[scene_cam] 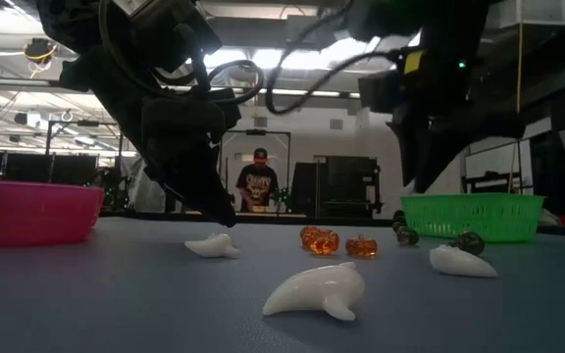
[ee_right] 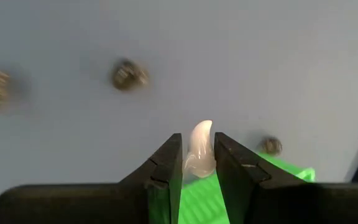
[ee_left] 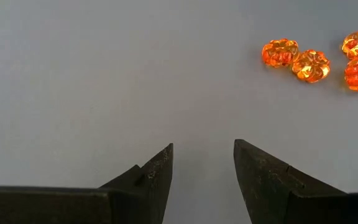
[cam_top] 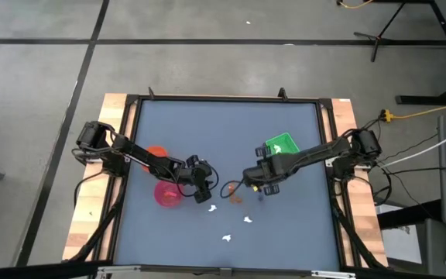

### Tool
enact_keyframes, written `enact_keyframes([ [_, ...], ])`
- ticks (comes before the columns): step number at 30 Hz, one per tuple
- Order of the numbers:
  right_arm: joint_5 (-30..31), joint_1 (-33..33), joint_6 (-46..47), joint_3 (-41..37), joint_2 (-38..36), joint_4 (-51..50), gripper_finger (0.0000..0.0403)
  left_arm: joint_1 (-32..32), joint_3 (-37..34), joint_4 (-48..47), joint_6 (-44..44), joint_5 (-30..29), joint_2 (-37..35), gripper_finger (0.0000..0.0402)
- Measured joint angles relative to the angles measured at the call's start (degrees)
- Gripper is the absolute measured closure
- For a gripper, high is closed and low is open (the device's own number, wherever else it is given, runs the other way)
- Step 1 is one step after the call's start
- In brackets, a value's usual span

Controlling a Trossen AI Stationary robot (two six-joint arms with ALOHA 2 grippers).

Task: Sort Halloween decoration
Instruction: Put the white ghost toy into the green bin

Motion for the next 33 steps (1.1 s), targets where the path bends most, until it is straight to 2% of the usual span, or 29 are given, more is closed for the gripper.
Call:
enact_keyframes([
  [8,0.0,-5.5,-1.5,0.0,0.0,-6.3,0.0315,0.0,0.0,0.0,0.0,0.0,0.0,0.0247],
  [17,0.0,-9.8,-6.2,0.2,0.0,-7.2,0.0315,0.0,0.0,0.0,0.0,0.0,0.0,0.0247],
  [24,0.1,-11.9,-7.4,4.5,0.0,-13.7,0.0315,0.0,0.0,0.0,0.0,0.0,0.0,0.0247],
  [33,0.0,-15.5,-7.1,6.6,0.0,-16.1,0.0315,0.0,0.0,0.0,0.0,0.0,0.0,0.0247],
])
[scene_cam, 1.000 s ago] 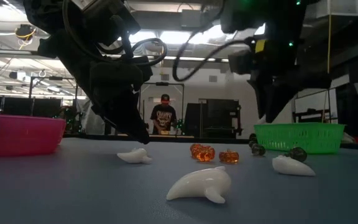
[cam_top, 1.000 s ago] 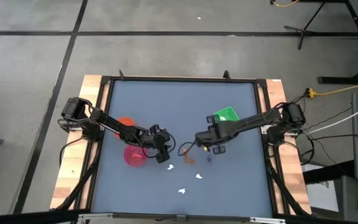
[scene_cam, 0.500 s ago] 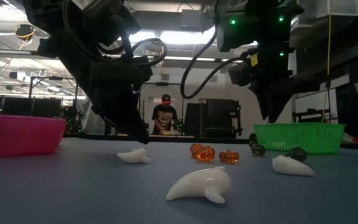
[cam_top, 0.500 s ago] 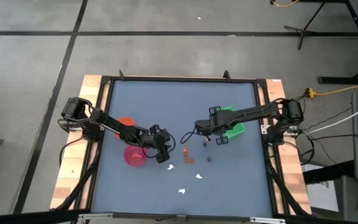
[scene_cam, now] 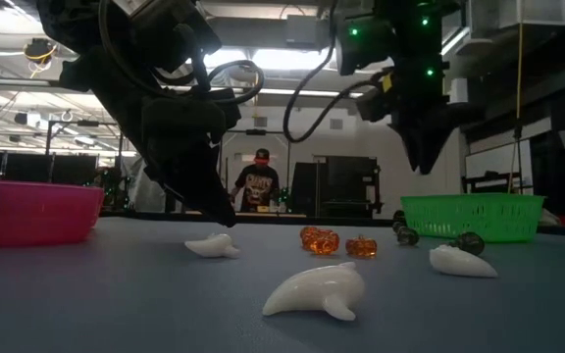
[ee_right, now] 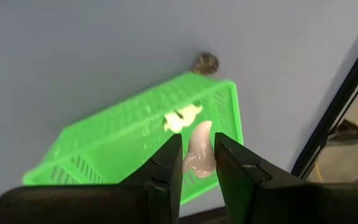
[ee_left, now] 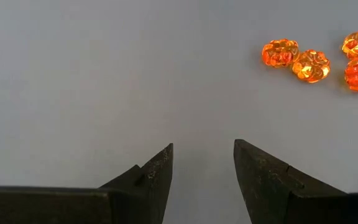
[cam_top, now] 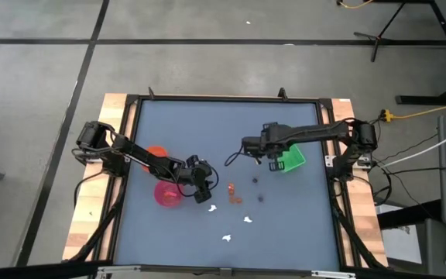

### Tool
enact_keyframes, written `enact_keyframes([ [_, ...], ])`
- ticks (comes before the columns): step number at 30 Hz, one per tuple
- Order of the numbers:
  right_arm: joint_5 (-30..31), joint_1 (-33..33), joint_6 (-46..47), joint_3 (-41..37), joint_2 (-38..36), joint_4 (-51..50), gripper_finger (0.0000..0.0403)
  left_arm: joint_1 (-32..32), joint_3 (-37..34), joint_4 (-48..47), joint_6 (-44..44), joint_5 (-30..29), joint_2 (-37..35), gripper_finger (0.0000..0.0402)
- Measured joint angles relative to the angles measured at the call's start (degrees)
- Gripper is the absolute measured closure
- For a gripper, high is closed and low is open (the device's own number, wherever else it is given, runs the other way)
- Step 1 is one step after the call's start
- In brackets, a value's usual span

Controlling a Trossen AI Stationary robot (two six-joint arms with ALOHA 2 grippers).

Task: Sort Halloween decoration
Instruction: Put the white ghost toy into the green bin

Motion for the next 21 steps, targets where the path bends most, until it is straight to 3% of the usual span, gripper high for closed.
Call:
enact_keyframes([
  [6,-0.4,-2.3,0.2,0.0,0.0,-4.0,0.0315,0.0,0.0,0.0,0.0,0.0,0.0,0.0247],
  [11,-4.2,-2.9,0.3,0.0,0.0,-3.9,0.0315,0.0,0.0,0.0,0.0,0.0,0.0,0.0247],
  [21,-4.3,-2.8,0.3,0.0,0.0,-3.8,0.0315,0.0,0.0,0.0,0.0,0.0,0.0,0.0247],
])
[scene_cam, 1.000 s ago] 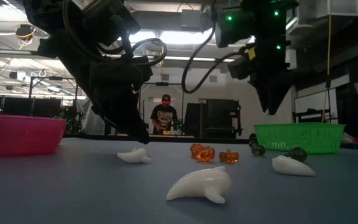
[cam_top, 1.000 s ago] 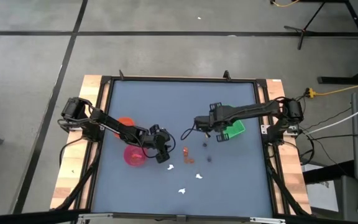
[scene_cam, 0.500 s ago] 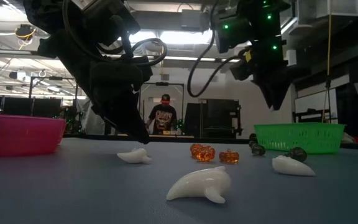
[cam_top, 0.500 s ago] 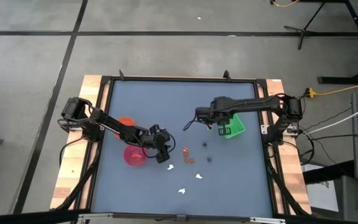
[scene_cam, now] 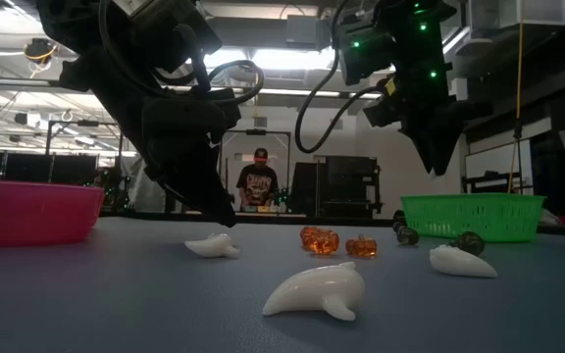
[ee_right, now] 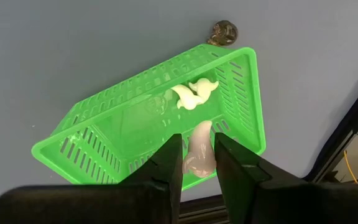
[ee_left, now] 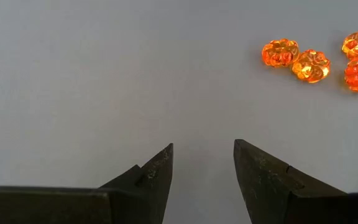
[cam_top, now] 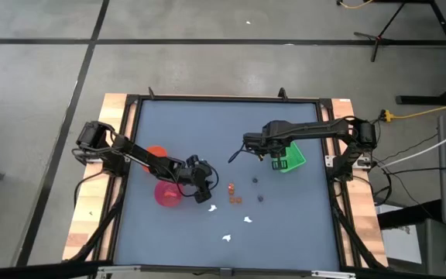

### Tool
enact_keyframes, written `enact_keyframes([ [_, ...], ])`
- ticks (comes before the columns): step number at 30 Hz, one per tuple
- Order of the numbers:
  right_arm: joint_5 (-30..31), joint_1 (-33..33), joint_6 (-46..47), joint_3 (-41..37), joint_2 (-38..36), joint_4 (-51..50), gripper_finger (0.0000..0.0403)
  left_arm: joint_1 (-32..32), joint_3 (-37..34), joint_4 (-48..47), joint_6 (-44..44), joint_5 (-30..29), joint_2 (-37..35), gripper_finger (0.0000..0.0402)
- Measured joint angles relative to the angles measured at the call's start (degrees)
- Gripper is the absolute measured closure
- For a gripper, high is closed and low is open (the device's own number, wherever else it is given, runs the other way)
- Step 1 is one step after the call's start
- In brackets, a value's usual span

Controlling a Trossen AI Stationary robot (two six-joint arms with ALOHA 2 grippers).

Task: Sort Halloween decoration
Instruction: Put the white ghost toy into the green bin, then put the black skull toy into the orange bowl

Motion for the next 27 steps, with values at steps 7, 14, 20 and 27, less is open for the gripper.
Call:
enact_keyframes([
  [7,0.0,0.0,0.0,0.0,0.0,0.0,0.0294,0.0,0.0,0.0,0.0,0.0,0.0,0.0247],
  [14,4.4,0.0,0.0,0.0,0.0,0.4,0.023,0.0,0.0,0.0,0.0,0.0,0.0,0.0247],
  [20,6.8,0.0,0.0,0.0,0.0,0.5,0.0208,0.0,0.0,0.0,0.0,0.0,0.0,0.0247],
  [27,7.3,0.0,-0.7,3.8,0.0,0.5,0.0207,0.0,0.0,0.0,0.0,0.0,0.0,0.0247],
])
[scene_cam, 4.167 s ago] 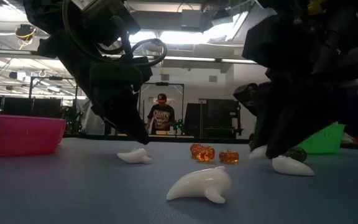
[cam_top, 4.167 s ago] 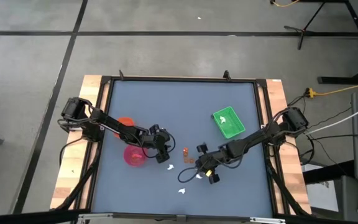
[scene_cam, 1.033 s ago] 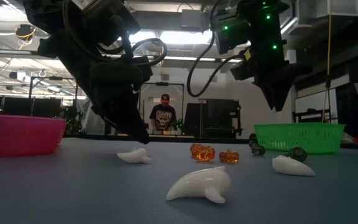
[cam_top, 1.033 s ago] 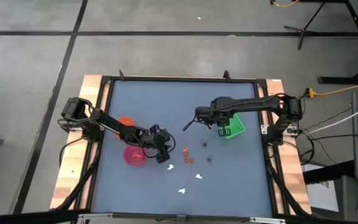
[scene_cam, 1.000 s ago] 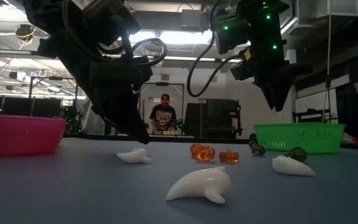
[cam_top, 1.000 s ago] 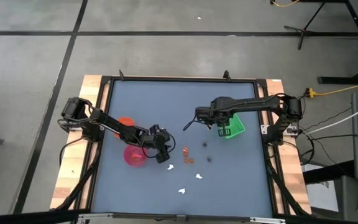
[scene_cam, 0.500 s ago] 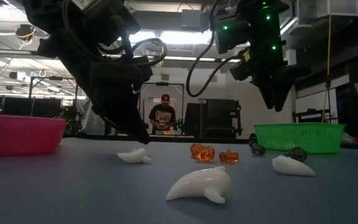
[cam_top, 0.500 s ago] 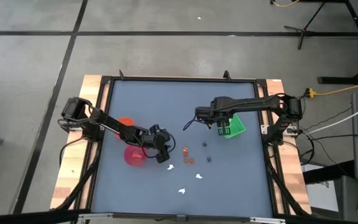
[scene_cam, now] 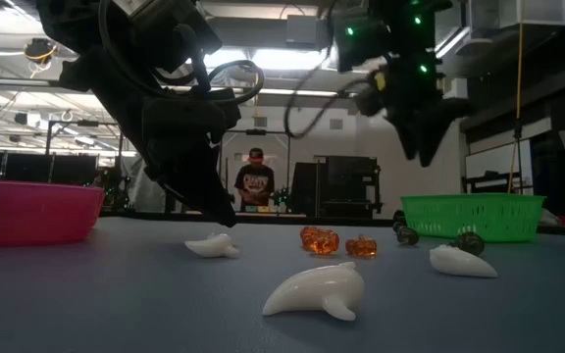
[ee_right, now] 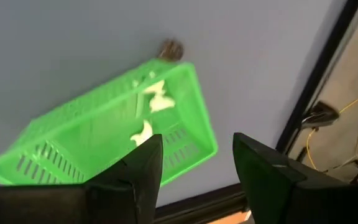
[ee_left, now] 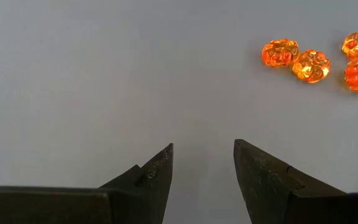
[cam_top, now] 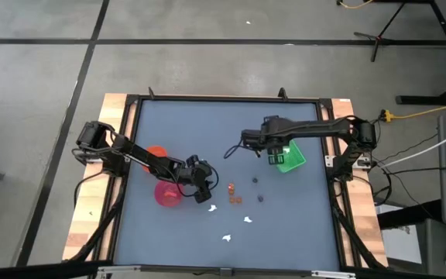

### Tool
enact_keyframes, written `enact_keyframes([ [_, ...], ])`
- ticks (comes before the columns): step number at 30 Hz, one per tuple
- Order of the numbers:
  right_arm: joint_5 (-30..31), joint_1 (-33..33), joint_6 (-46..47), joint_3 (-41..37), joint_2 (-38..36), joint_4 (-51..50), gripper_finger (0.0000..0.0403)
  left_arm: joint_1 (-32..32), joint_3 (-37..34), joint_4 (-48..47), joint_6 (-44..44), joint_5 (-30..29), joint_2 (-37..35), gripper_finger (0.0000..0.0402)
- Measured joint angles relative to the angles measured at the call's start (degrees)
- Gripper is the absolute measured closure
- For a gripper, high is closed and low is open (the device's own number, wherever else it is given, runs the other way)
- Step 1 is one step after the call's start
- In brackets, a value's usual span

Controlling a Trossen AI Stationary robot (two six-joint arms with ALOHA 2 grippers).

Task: Sort Halloween decoration
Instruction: Put the black skull toy into the orange bowl

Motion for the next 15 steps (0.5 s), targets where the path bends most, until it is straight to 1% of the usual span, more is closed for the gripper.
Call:
enact_keyframes([
  [4,-0.3,-0.4,-1.7,4.9,0.0,1.7,0.0207,0.0,0.0,0.0,0.0,-0.3,0.0,0.0247],
  [6,-2.3,-1.4,-2.9,7.1,0.0,3.7,0.0207,0.0,0.0,0.0,0.0,-0.9,0.0,0.0247],
  [8,-5.5,-3.0,-3.7,8.7,0.0,6.5,0.0207,0.0,0.0,0.0,0.0,-1.0,0.0,0.0247],
  [11,-12.1,-5.9,-4.3,10.2,0.0,10.2,0.0207,0.0,0.0,0.0,0.0,-1.0,0.0,0.0247],
  [15,-19.9,-10.0,-4.3,10.3,0.2,14.1,0.0207,0.0,0.0,0.1,0.0,-1.0,0.0,0.0247],
])
